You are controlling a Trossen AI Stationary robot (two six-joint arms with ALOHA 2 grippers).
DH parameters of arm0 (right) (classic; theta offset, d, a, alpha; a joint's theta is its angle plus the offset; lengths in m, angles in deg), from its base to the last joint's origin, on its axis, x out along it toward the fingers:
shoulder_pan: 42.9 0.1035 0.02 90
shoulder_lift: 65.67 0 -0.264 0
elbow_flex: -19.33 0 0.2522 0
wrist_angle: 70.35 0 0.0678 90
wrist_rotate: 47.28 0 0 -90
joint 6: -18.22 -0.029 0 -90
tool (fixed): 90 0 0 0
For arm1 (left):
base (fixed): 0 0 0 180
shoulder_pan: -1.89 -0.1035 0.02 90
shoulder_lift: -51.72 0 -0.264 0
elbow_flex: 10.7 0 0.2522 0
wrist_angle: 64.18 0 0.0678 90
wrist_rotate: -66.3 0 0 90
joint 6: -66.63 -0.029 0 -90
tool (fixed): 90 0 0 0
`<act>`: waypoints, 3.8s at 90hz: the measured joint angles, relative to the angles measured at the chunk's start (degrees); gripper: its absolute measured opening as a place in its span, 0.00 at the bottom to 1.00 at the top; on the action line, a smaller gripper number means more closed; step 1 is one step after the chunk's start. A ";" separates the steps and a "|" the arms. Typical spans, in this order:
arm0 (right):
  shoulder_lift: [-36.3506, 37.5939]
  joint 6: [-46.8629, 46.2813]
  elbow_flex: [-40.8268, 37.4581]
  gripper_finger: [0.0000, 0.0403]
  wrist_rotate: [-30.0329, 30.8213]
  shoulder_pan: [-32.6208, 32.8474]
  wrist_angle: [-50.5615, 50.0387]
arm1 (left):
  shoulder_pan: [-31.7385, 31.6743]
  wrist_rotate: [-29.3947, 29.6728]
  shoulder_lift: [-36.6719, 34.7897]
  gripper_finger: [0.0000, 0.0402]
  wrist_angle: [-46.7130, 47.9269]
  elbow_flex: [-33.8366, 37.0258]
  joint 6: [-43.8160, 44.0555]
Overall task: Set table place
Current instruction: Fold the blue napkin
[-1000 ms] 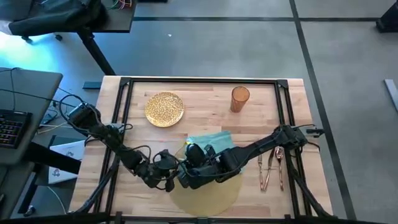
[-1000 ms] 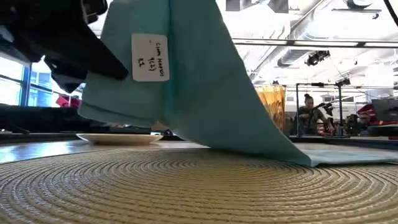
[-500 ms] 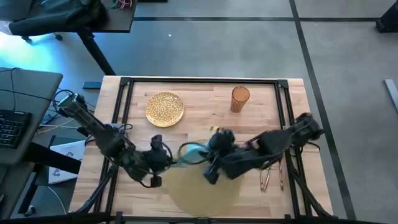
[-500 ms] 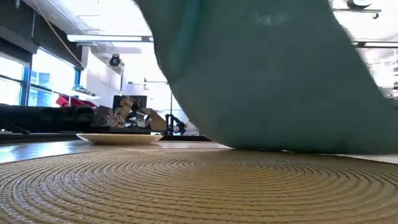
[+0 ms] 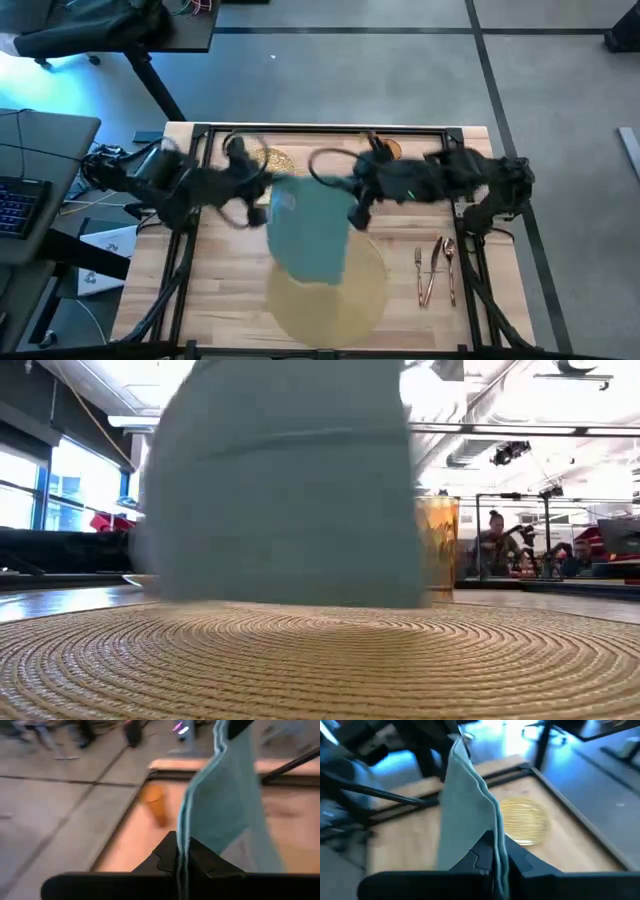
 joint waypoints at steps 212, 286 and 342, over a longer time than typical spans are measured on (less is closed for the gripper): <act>-0.09 -20.09 -45.56 0.00 -15.28 3.87 10.31 | -1.74 -18.98 9.90 0.00 -21.25 32.21 8.01; -0.44 -10.75 -57.20 0.00 -14.57 -13.19 20.57 | -18.46 -28.72 10.93 0.00 -45.89 49.38 -6.56; -4.05 -11.97 -57.18 0.02 -13.62 -14.02 21.55 | -19.09 -27.42 11.04 0.14 -48.21 52.87 -4.42</act>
